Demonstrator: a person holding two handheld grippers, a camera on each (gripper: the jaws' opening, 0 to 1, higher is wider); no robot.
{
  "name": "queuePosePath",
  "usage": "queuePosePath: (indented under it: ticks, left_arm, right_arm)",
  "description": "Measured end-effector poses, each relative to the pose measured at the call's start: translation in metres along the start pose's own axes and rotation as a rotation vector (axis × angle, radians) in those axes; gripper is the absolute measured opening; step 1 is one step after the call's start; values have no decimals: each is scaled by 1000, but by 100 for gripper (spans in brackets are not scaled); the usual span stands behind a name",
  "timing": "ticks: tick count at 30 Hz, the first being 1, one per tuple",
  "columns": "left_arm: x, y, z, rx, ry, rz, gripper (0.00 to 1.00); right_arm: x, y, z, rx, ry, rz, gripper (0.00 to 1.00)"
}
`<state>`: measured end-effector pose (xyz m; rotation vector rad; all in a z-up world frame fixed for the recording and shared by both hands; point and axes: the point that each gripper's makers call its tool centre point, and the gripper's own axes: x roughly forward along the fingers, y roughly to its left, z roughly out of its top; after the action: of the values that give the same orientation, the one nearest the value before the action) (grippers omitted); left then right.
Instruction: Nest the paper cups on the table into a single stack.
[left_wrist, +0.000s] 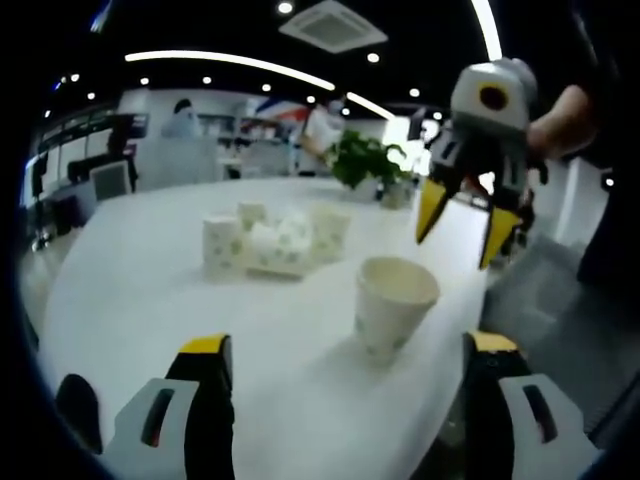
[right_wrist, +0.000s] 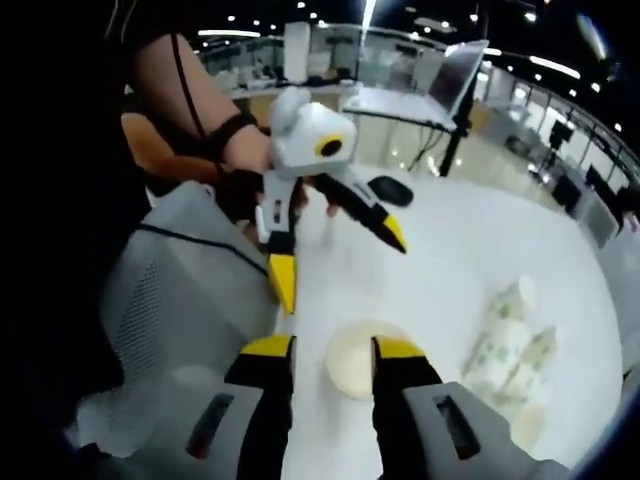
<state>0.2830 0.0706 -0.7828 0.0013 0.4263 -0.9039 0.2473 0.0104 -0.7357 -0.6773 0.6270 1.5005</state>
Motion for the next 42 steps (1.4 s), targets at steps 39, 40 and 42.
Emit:
queuePosePath:
  ticks: [39,40,42]
  left_arm:
    - [-2,-2,7,15,3,6,94]
    - [-2,-2,7,15,2,6,94]
    - [-2,-2,7,16,3,6,93]
  right_arm:
    - [-75,-50,-57,388,-149,-440,58]
    - [-76,-51,-59,400,-150,-448,59]
    - [-80,-54,-65,420,-152,-469,61]
